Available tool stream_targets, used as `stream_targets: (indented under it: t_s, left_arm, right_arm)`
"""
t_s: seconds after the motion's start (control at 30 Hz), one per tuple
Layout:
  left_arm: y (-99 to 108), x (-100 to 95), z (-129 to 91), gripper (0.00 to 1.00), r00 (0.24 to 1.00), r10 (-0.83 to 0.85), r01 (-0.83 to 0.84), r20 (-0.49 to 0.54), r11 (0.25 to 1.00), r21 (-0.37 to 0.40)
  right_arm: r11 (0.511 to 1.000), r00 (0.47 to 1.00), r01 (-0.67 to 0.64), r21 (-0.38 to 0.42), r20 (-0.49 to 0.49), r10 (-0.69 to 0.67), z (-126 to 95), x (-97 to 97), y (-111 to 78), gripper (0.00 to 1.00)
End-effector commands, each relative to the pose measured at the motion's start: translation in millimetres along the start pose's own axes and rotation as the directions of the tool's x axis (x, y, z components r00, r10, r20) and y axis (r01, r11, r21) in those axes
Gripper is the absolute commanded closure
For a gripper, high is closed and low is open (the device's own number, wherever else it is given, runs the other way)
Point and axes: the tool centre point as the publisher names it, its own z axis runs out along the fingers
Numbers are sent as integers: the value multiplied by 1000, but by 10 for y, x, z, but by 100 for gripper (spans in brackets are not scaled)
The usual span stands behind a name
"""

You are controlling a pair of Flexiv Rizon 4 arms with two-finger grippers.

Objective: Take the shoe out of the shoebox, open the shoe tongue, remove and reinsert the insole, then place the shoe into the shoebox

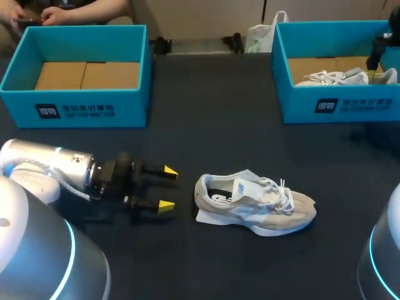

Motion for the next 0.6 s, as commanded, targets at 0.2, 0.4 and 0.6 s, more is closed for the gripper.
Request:
stream_targets:
  t_s: [0.2, 0.4, 0.6]
  left_arm:
    - [-7, -53, 281, 0, 1000, 2, -2, -19, 1000, -7]
    - [2, 11, 402, 0, 999, 9, -9, -43, 1000, -10]
    - [-17, 37, 501, 0, 999, 16, -16, -52, 1000, -9]
  right_arm:
    - [1000, 1000, 0, -2, 0, 0, 1, -2, -8, 0]
    - [1000, 1000, 0, -2, 0, 0, 1, -2, -8, 0]
    - [1000, 1000, 0, -2, 0, 0, 1, -2, -8, 0]
